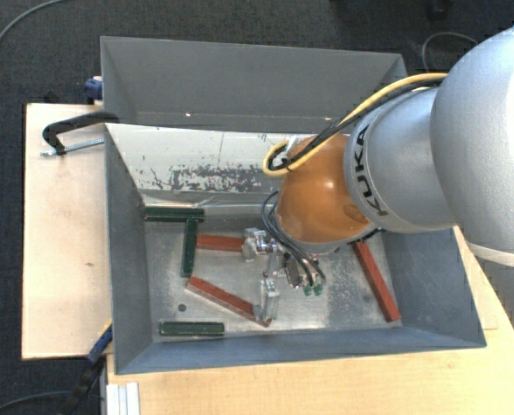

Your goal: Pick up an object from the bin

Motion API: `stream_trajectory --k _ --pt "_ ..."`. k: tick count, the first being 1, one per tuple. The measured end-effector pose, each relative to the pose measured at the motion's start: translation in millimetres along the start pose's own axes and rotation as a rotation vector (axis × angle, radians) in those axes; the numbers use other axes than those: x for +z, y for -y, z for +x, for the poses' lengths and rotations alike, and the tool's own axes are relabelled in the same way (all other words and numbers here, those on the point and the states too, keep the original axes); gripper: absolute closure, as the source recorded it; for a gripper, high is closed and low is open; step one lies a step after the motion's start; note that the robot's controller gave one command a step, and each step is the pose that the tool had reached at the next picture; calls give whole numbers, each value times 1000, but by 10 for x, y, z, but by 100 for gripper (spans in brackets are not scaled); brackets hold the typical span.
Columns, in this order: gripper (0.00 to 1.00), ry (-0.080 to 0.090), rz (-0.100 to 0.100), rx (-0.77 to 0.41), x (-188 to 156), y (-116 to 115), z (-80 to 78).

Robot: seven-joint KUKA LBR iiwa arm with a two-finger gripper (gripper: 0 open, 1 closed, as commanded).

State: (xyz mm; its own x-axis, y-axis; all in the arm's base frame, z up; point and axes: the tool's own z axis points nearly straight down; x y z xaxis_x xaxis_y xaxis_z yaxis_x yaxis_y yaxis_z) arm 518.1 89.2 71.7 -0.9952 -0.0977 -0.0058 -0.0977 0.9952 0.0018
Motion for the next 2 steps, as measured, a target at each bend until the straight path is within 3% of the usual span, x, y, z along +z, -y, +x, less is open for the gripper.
stream_trajectory --k 1,2 --pt "0 6 4 91 -2 776 -529" --pt "0 10 0 185 -1049 714 -808"
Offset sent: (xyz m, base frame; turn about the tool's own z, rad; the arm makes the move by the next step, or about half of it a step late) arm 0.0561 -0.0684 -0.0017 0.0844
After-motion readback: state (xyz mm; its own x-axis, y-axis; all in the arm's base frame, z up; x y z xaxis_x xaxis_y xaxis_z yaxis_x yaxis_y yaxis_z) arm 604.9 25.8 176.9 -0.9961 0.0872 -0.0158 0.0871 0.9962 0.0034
